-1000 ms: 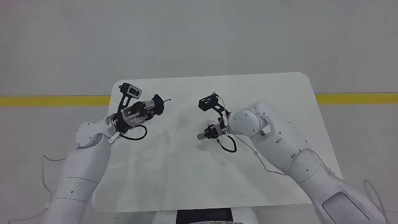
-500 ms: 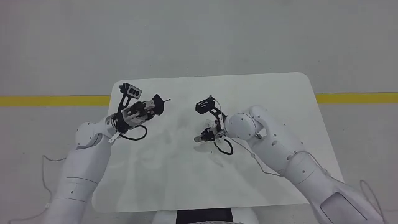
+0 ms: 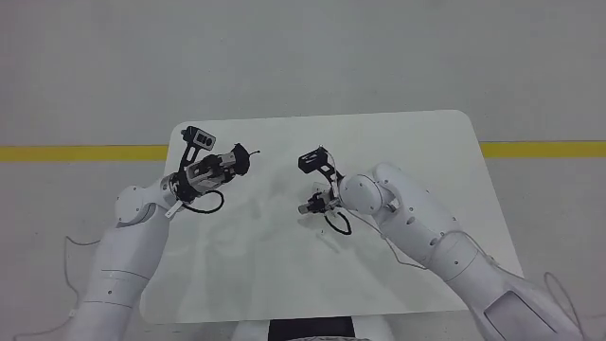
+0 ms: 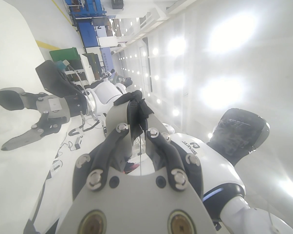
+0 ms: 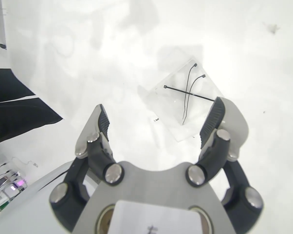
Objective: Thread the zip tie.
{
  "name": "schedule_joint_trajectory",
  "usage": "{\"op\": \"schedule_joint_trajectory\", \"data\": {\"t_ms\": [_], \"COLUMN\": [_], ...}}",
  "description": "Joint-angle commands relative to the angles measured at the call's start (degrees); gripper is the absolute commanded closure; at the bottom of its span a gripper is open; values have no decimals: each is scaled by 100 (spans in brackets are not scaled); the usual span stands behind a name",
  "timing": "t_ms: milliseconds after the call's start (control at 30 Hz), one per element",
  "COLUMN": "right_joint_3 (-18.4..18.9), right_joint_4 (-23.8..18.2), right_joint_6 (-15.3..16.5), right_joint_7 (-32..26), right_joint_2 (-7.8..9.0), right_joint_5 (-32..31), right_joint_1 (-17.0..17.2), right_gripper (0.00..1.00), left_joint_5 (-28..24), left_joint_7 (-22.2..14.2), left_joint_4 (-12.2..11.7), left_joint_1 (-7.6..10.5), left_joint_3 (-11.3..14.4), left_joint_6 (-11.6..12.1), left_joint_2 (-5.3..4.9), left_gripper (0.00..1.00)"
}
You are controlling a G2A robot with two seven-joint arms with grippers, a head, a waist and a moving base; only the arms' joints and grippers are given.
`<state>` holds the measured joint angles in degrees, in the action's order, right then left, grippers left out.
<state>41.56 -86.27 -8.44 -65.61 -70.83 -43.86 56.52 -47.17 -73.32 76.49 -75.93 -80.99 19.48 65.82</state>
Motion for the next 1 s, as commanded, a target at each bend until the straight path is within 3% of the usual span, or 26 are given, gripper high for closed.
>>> {"op": "schedule_joint_trajectory", "data": {"t_ms": [0,67,267,533,967], "right_joint_3": [-43,-73,-136,-304,-675], "right_joint_4": [-45,-66,-100,-1,611], "right_joint_6": [-50,-59,-69,-99,-228], "right_joint_7": [-42,-93,-121,-129,111], "right_joint_2": [-12,-18,-40,-97,-337], "right_joint_5": [-114,-213,-471,-854,-1229], "right_joint_1": [-16,-26,-35,-25,-168], "right_gripper": [52,64,85,83,86], "left_joint_5": [0,0,0,0,0], "left_joint_7": [0,0,0,0,0], "left_joint_4": [0,0,0,0,0], "left_joint_1": [0,0,0,0,0], "left_joint_3": [0,0,0,0,0], "left_joint_6": [0,0,0,0,0], "left_joint_2": [0,0,0,0,0], "left_gripper": [100,100,100,100,100]}}
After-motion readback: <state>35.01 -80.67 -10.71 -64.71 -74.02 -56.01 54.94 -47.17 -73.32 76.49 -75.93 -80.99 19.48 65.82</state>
